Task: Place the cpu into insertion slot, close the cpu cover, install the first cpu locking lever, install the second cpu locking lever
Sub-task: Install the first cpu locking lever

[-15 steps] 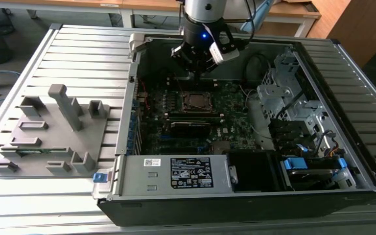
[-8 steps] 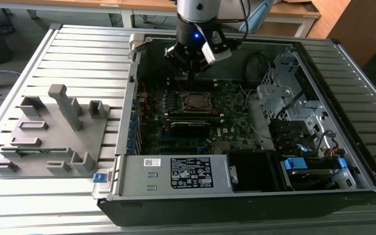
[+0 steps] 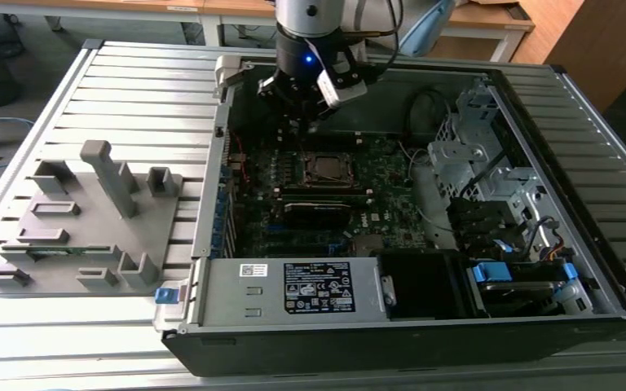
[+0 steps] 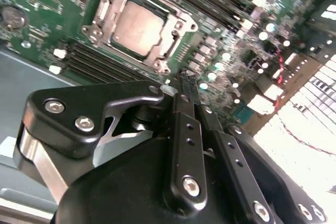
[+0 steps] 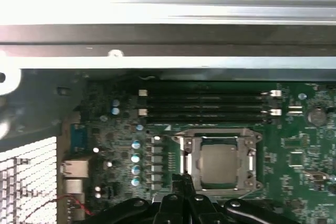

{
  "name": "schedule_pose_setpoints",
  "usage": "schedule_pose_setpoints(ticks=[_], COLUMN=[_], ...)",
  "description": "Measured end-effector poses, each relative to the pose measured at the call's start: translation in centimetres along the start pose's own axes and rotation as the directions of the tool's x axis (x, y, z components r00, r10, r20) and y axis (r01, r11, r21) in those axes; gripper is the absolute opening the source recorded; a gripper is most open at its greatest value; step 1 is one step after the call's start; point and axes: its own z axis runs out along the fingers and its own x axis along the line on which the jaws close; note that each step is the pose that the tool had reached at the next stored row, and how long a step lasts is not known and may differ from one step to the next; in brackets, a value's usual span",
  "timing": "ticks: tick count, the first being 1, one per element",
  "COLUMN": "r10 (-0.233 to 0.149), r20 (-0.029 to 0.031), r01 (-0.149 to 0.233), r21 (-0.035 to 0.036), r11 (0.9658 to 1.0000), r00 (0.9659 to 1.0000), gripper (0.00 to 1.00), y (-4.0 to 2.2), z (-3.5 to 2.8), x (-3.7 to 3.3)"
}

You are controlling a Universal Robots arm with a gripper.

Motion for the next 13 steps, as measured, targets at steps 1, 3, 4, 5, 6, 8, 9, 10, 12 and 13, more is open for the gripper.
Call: schedule_pose_setpoints(ticks=[1, 3, 4, 5, 6, 8, 9, 10, 12, 13], r10=[0.0, 0.001, 0.001, 0.001, 0.001, 0.001, 0.001, 0.001, 0.001, 0.001], r20=[0.0, 0.0, 0.0, 0.0, 0.0001, 0.0, 0.0, 0.0, 0.0001, 0.0001], r01=[0.0, -0.001, -0.001, -0.001, -0.001, -0.001, -0.001, -0.001, -0.001, -0.001], r21=[0.0, 0.0, 0.0, 0.0, -0.0001, -0.0001, 0.0, 0.0, 0.0, -0.0001], r11=[1.0, 1.0, 1.0, 1.0, 1.0, 1.0, 1.0, 1.0, 1.0, 1.0], r00=[1.0, 1.0, 1.0, 1.0, 1.0, 1.0, 1.0, 1.0, 1.0, 1.0], gripper=[0.1, 0.1, 0.1, 0.1, 0.1, 0.1, 0.1, 0.1, 0.1, 0.1], y=[0.0, -0.01, -0.02, -0.02, -0.02, -0.02, -0.02, -0.03, -0.03, -0.03], z=[0.01, 0.01, 0.02, 0.02, 0.02, 0.02, 0.01, 0.01, 0.01, 0.02], x=[0.25, 0.69, 0.9, 1.1, 1.24, 1.3, 1.36, 1.47, 1.68, 1.76])
